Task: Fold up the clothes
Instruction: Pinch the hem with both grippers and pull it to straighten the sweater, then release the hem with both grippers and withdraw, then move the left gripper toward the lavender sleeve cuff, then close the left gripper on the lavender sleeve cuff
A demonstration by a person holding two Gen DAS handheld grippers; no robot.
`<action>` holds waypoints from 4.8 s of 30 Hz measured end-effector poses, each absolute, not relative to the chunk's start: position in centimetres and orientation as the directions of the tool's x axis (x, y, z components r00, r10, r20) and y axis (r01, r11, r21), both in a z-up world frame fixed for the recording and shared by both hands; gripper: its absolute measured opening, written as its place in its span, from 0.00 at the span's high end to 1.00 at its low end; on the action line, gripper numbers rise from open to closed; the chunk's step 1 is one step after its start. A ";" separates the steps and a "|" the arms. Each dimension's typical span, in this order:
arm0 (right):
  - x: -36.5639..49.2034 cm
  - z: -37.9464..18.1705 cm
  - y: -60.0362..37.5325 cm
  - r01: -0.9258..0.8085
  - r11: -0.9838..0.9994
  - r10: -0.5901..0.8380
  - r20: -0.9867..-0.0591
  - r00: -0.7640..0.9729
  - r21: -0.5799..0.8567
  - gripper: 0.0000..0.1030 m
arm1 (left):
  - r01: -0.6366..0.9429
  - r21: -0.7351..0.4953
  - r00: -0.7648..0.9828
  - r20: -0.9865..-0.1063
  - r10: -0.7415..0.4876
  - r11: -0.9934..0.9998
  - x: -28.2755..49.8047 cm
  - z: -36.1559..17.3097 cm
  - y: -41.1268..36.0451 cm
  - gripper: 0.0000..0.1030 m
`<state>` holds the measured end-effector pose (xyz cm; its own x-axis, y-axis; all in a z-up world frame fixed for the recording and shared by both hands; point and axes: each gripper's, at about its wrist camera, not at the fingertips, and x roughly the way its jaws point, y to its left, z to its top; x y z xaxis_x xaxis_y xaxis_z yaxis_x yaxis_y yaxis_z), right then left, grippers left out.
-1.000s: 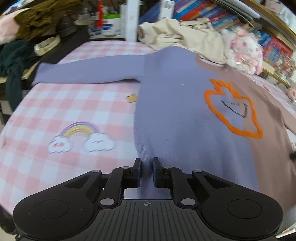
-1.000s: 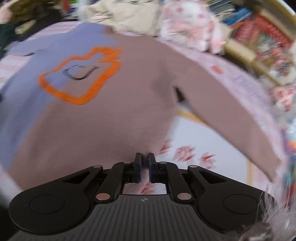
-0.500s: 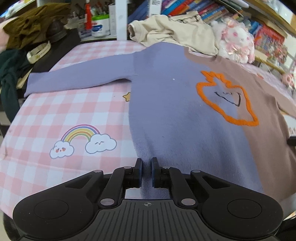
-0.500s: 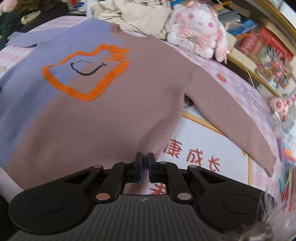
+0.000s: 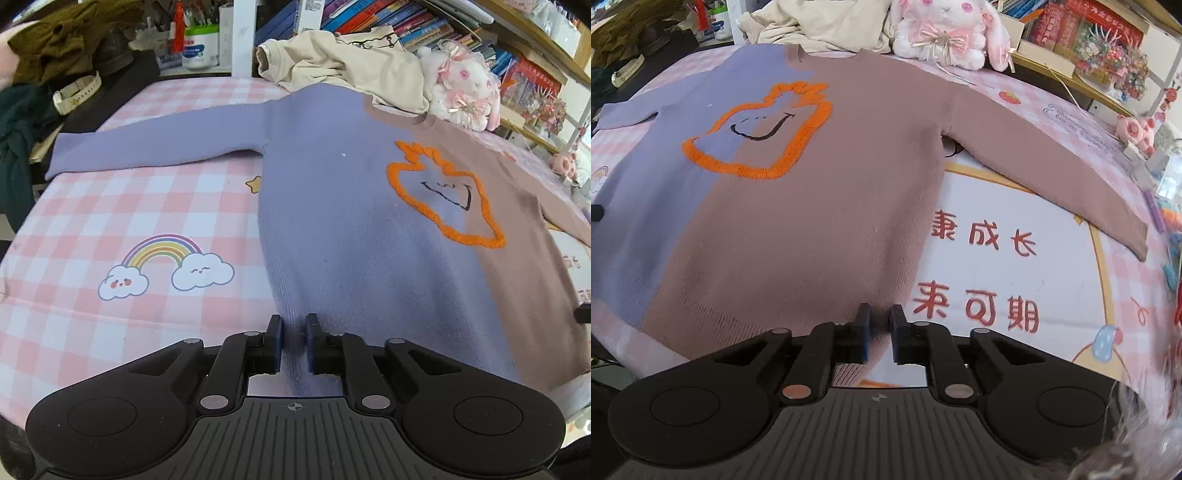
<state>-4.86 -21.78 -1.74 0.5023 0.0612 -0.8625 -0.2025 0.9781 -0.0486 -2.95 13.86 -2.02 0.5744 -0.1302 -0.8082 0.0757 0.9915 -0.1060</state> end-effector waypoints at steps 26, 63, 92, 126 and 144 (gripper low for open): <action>-5.5 -2.3 -21.3 -0.062 0.995 -0.029 -0.837 0.546 -0.075 0.92 | 0.152 -0.084 0.590 -0.792 -0.159 0.985 -3.1 -2.2 14.3 0.89; -9.4 -0.6 -19.2 0.052 0.995 -0.095 -0.743 0.662 -0.081 0.06 | 0.282 0.099 0.702 -0.699 -0.135 0.954 -7.3 2.1 7.0 0.08; -9.4 0.9 -2.8 0.144 0.966 -0.257 -0.719 0.645 -0.216 0.03 | -0.129 -0.093 0.706 -0.708 0.025 0.987 4.6 0.3 33.0 0.09; -10.1 1.5 -3.4 0.194 0.945 -0.325 -0.699 0.637 -0.263 0.03 | -0.494 -0.529 0.701 -0.711 -0.043 0.689 11.4 -3.0 44.0 0.97; -7.3 0.7 -8.5 0.013 0.975 -0.172 -0.714 0.679 -0.222 0.03 | 0.024 -0.493 0.826 -0.480 -0.295 0.870 13.9 8.1 23.5 0.97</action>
